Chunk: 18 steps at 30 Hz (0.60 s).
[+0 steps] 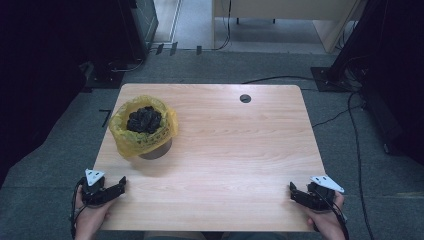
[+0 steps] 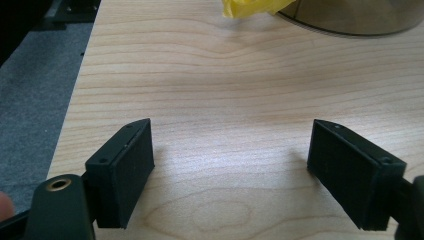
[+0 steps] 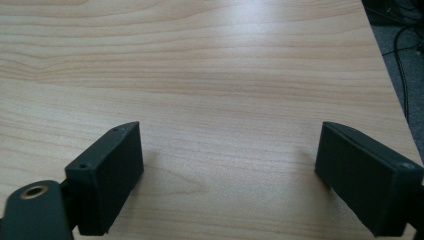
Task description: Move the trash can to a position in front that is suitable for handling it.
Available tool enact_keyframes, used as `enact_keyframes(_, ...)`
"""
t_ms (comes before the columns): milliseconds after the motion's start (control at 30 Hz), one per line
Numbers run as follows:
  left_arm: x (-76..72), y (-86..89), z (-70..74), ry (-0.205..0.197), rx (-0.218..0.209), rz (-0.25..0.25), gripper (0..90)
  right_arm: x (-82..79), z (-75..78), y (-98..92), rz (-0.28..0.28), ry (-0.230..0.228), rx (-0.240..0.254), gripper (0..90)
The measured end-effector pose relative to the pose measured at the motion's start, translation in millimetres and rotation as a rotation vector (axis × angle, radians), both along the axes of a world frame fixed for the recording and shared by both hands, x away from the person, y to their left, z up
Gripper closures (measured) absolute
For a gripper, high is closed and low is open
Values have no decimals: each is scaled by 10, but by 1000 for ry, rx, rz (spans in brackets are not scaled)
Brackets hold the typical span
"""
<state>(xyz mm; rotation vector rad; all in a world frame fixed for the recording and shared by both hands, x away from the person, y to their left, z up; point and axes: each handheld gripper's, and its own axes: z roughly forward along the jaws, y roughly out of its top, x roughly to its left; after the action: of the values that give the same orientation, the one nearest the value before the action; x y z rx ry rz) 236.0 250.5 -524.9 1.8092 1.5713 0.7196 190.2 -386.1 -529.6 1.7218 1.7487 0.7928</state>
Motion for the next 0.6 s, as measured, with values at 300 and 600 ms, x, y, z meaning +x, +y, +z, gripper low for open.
enact_keyframes(300, 2, 19, 40, -1, -10, 91, 248, -1, 14, 17, -8, -1, 5, 161)
enact_keyframes(600, 278, 55, 404, -122, -107, 199, 456, 13, 146, 34, -60, -37, 163, 575)
